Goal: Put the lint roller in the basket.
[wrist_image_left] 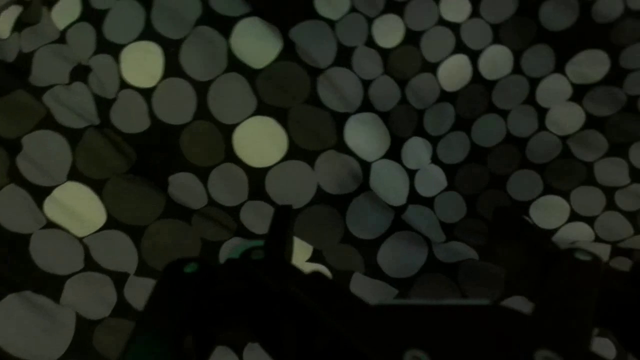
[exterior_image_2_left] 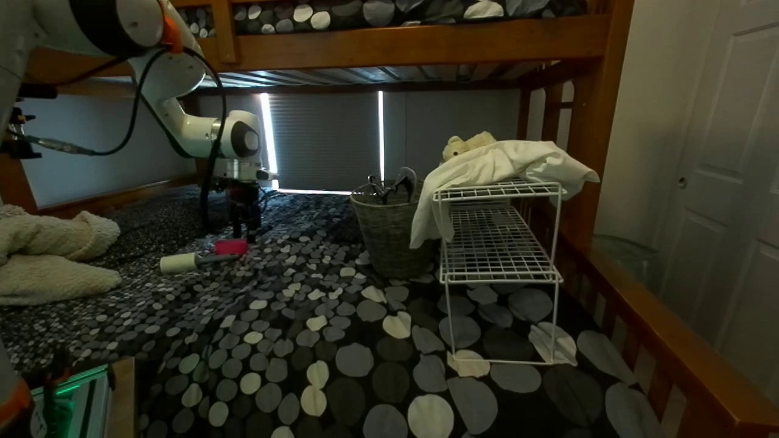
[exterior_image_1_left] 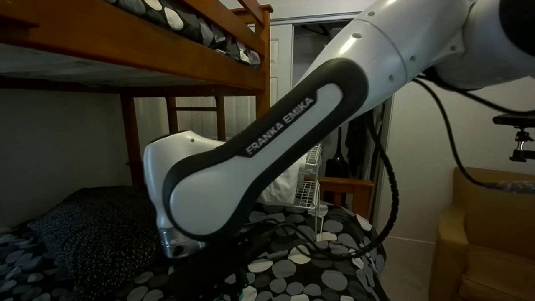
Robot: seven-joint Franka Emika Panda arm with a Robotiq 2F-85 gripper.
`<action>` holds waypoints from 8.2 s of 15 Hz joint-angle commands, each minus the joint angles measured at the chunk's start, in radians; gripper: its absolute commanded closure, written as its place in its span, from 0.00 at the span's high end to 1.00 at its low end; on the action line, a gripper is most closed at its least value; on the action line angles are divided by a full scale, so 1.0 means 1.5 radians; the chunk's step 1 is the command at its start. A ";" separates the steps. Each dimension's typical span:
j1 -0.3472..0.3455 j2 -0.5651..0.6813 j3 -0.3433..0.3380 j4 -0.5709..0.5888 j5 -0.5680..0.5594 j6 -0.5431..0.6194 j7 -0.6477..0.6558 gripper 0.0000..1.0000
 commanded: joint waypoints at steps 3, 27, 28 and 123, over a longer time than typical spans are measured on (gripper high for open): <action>0.140 0.166 -0.042 0.247 0.028 -0.060 0.151 1.00; 0.320 0.465 -0.107 0.637 0.095 0.031 0.313 1.00; 0.314 0.455 -0.094 0.636 0.100 0.010 0.298 1.00; 0.258 0.454 -0.153 0.482 0.152 0.230 0.834 0.86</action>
